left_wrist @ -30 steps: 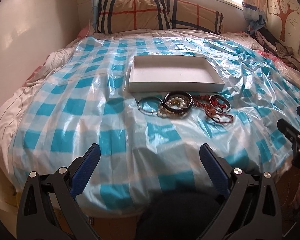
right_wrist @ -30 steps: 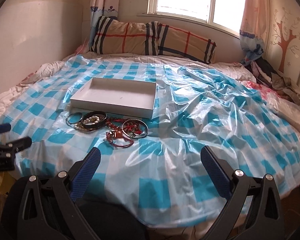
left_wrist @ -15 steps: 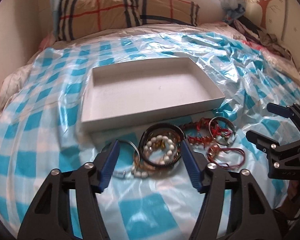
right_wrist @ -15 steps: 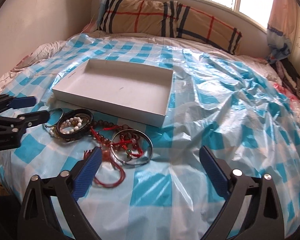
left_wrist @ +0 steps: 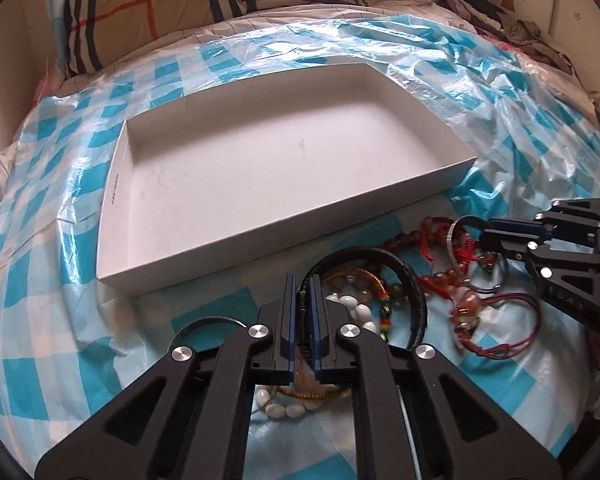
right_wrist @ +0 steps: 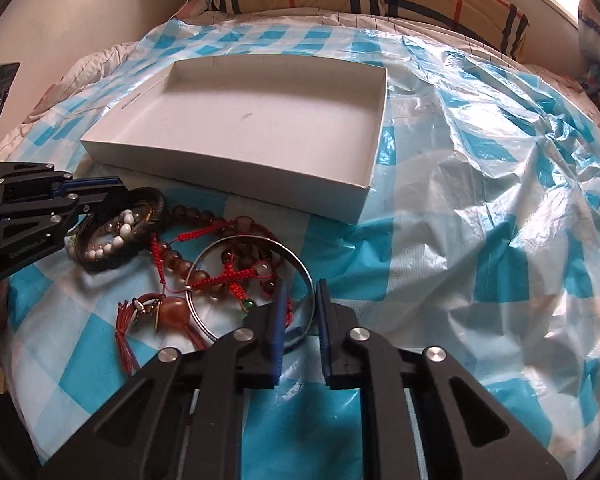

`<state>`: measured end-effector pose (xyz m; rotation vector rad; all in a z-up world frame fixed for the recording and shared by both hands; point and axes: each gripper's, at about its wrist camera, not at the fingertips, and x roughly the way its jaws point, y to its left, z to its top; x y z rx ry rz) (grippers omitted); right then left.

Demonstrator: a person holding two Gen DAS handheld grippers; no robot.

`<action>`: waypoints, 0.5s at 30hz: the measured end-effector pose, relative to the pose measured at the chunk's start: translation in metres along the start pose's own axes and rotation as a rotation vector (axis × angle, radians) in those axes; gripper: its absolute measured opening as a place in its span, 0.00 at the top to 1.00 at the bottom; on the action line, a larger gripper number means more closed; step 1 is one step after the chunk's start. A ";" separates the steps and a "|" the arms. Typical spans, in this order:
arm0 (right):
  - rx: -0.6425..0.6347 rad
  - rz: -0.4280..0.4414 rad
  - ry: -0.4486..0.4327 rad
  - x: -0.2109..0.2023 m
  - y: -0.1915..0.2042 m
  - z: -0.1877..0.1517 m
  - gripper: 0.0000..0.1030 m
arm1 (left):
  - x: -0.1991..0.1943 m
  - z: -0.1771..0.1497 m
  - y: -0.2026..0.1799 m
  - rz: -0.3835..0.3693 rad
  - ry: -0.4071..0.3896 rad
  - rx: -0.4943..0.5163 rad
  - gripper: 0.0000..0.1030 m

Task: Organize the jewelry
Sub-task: 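Move the left tool toward the black bracelet while the right tool approaches the silver bangle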

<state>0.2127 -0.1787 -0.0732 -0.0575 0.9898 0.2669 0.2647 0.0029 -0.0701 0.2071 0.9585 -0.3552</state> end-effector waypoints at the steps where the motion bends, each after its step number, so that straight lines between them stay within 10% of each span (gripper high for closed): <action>1: 0.022 0.015 -0.011 -0.004 -0.004 0.000 0.96 | -0.004 -0.001 0.001 -0.019 -0.001 -0.015 1.00; 13: 0.051 0.032 -0.138 -0.064 -0.002 -0.004 0.96 | -0.043 -0.008 0.006 -0.046 -0.039 -0.045 0.99; 15: 0.051 0.034 -0.144 -0.066 -0.001 -0.003 0.96 | -0.032 -0.002 0.005 -0.031 -0.027 -0.024 0.83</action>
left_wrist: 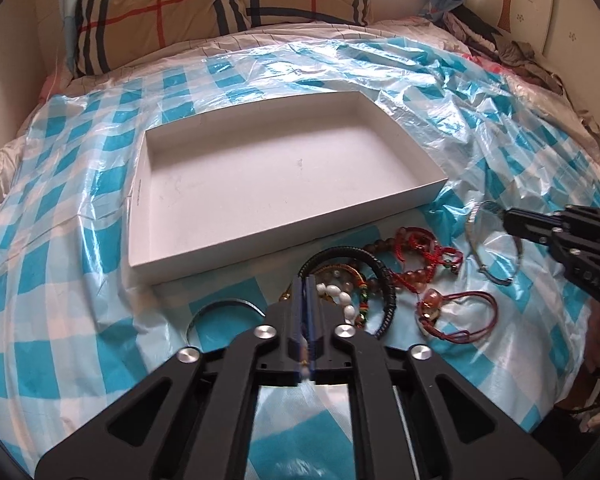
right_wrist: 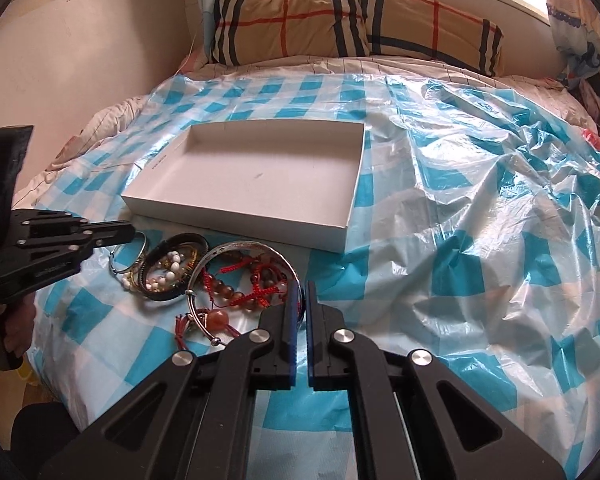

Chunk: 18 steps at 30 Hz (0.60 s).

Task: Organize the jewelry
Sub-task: 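Move the left tool toward the black bracelet while the right tool approaches the silver bangle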

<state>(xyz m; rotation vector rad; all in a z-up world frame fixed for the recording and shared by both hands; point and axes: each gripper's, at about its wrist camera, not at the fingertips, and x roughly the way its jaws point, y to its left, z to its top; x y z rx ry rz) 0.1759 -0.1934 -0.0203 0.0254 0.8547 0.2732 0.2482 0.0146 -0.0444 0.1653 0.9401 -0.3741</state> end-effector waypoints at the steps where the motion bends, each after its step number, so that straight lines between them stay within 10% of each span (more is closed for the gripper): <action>1: 0.000 0.001 -0.002 -0.001 0.000 0.000 0.96 | 0.006 0.001 0.000 0.008 0.005 0.006 0.73; 2: 0.002 0.002 -0.004 -0.001 0.001 0.000 0.96 | 0.011 0.002 0.000 0.014 0.005 0.008 0.54; 4: 0.002 0.004 -0.006 0.001 0.000 0.001 0.96 | 0.026 0.006 0.001 0.006 0.025 0.005 0.53; 6: 0.003 0.008 -0.008 0.003 0.001 0.002 0.96 | 0.036 0.006 0.002 -0.002 0.045 -0.007 0.93; 18: 0.007 0.034 -0.066 -0.012 0.007 0.013 0.96 | -0.018 0.011 0.011 -0.056 -0.058 -0.090 1.00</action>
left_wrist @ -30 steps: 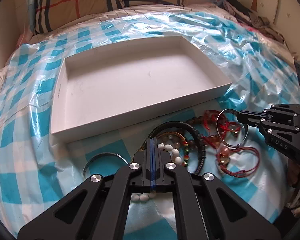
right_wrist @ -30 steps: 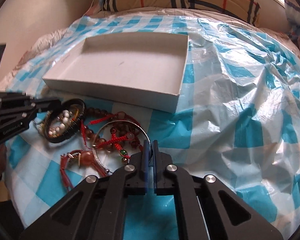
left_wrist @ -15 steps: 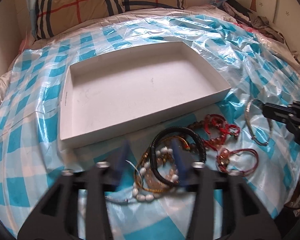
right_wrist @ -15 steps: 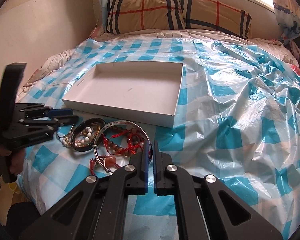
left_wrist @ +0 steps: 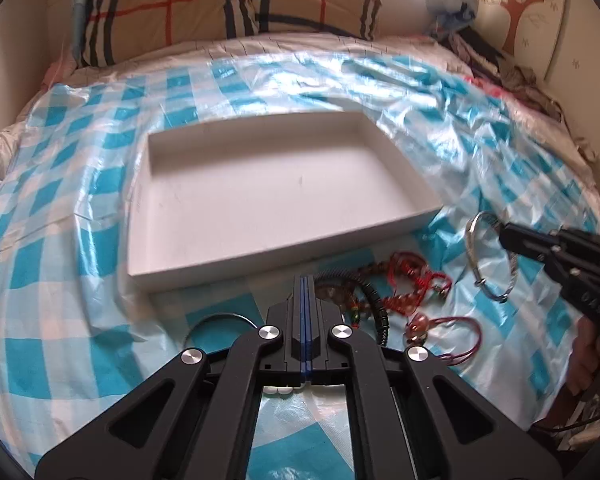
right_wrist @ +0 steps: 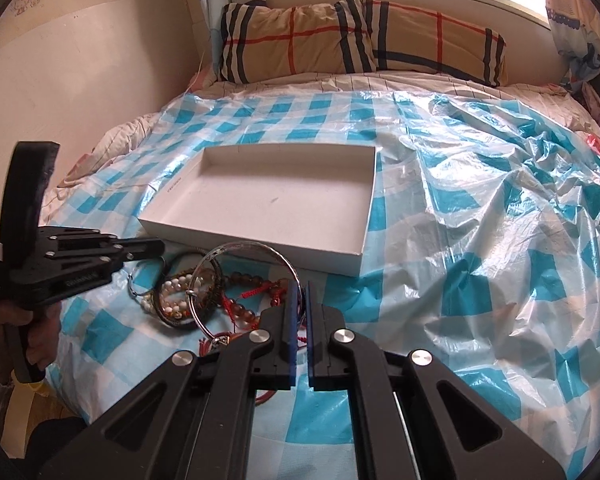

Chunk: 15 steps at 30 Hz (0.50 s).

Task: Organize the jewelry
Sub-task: 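Grasp the black braided bracelet with the left tool while the right tool grasps the silver bangle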

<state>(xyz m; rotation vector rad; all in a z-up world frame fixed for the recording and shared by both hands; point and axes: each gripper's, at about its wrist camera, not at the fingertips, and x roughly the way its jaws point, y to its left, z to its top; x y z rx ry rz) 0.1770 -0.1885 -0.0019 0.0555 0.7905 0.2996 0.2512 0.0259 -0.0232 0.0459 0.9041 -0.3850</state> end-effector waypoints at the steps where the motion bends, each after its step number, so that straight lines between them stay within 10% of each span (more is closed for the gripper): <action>1: -0.002 0.000 -0.005 -0.001 0.000 0.002 0.96 | -0.005 0.003 0.001 0.004 -0.011 0.000 1.00; 8: 0.007 0.005 -0.026 -0.005 0.002 0.011 0.95 | 0.003 0.007 0.007 0.024 0.022 0.015 0.99; 10: 0.009 0.007 -0.020 -0.004 0.003 0.009 0.95 | 0.021 -0.002 0.007 0.014 0.064 0.029 0.89; 12: 0.011 0.009 -0.009 -0.001 0.003 0.005 0.94 | 0.033 -0.007 0.003 0.028 0.074 0.046 0.57; 15: 0.016 0.011 0.002 0.004 0.001 0.002 0.93 | 0.052 -0.009 -0.002 0.055 0.086 0.066 0.59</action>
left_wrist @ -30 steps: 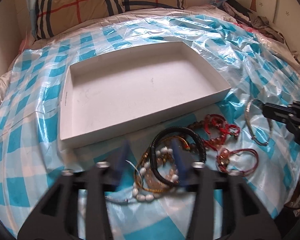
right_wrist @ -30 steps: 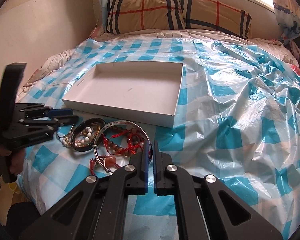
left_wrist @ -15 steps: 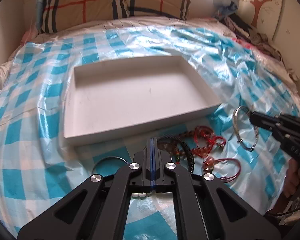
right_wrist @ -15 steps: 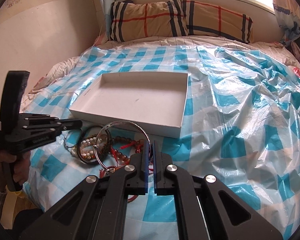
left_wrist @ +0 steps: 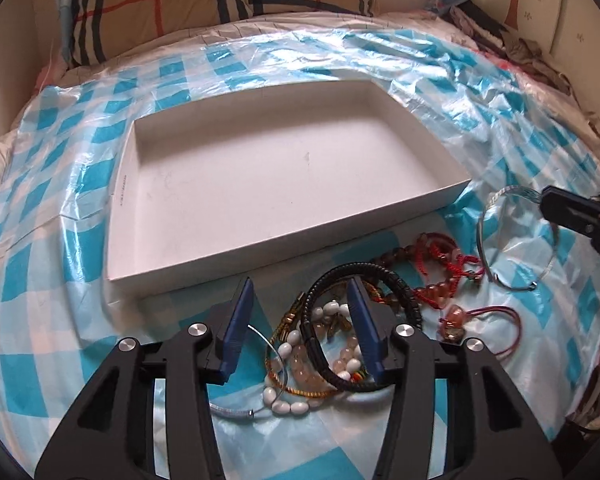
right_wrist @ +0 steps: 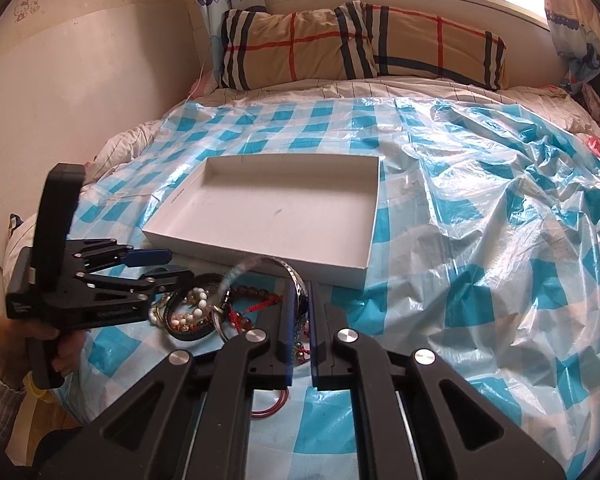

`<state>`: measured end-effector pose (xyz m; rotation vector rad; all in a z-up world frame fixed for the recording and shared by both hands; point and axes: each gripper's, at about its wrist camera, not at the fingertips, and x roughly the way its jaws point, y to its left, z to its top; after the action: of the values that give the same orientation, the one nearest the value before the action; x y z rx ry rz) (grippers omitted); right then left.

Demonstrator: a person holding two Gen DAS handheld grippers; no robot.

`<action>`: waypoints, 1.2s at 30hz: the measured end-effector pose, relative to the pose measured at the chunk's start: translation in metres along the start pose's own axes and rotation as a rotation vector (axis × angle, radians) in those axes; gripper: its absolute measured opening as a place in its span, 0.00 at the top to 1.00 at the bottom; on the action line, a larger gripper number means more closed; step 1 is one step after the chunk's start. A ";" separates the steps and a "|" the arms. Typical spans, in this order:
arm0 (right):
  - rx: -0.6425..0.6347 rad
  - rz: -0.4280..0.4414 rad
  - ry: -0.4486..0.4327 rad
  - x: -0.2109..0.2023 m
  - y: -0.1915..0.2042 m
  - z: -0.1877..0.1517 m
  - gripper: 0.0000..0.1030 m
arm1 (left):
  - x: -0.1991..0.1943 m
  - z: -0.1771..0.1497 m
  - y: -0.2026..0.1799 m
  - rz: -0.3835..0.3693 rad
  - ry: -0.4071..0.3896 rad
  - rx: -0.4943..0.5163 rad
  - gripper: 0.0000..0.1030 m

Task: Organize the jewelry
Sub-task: 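Grasp the black braided bracelet with the left tool while the right tool grasps the silver bangle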

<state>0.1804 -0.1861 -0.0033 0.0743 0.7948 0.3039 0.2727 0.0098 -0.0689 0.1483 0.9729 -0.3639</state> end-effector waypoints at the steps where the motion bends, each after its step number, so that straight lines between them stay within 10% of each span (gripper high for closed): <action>1: 0.002 0.000 0.001 0.001 0.000 -0.001 0.93 | 0.007 0.000 0.001 -0.011 0.016 -0.014 0.71; 2: 0.004 0.001 0.000 0.001 0.000 -0.001 0.93 | 0.013 -0.001 0.002 -0.029 0.041 -0.025 0.93; 10: -0.008 -0.033 0.027 0.008 -0.006 -0.002 0.93 | -0.012 -0.004 0.002 -0.051 0.014 -0.035 0.96; 13: -0.001 -0.051 0.078 0.022 -0.016 -0.008 0.63 | -0.029 -0.004 0.010 -0.070 -0.014 -0.060 0.96; 17: 0.002 -0.058 0.142 0.042 -0.023 -0.016 0.62 | -0.044 -0.001 0.016 -0.083 -0.042 -0.080 1.00; 23: -0.039 -0.067 0.229 0.074 -0.022 -0.033 0.95 | -0.038 0.001 0.019 -0.071 -0.021 -0.068 1.00; 27: -0.013 -0.064 0.180 0.060 -0.026 -0.032 0.95 | -0.022 -0.002 0.017 -0.042 0.000 -0.029 0.99; 30: 0.012 -0.062 0.146 0.049 -0.028 -0.029 0.95 | -0.004 0.000 0.012 0.002 0.020 0.006 0.56; 32: 0.031 -0.058 0.124 0.042 -0.031 -0.027 0.95 | 0.005 0.000 0.009 0.023 0.014 0.024 0.47; 33: 0.041 -0.054 0.113 0.039 -0.032 -0.025 0.95 | 0.012 0.000 0.008 0.018 0.032 0.029 0.49; 35: 0.056 -0.042 0.098 0.034 -0.034 -0.021 0.95 | 0.024 -0.001 0.007 -0.008 0.074 0.016 0.91; 36: 0.061 -0.035 0.090 0.031 -0.034 -0.018 0.95 | 0.025 -0.001 0.007 -0.011 0.076 0.015 0.94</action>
<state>0.1960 -0.2105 -0.0436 0.1044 0.8937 0.2513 0.2867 0.0105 -0.0905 0.1712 1.0467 -0.3775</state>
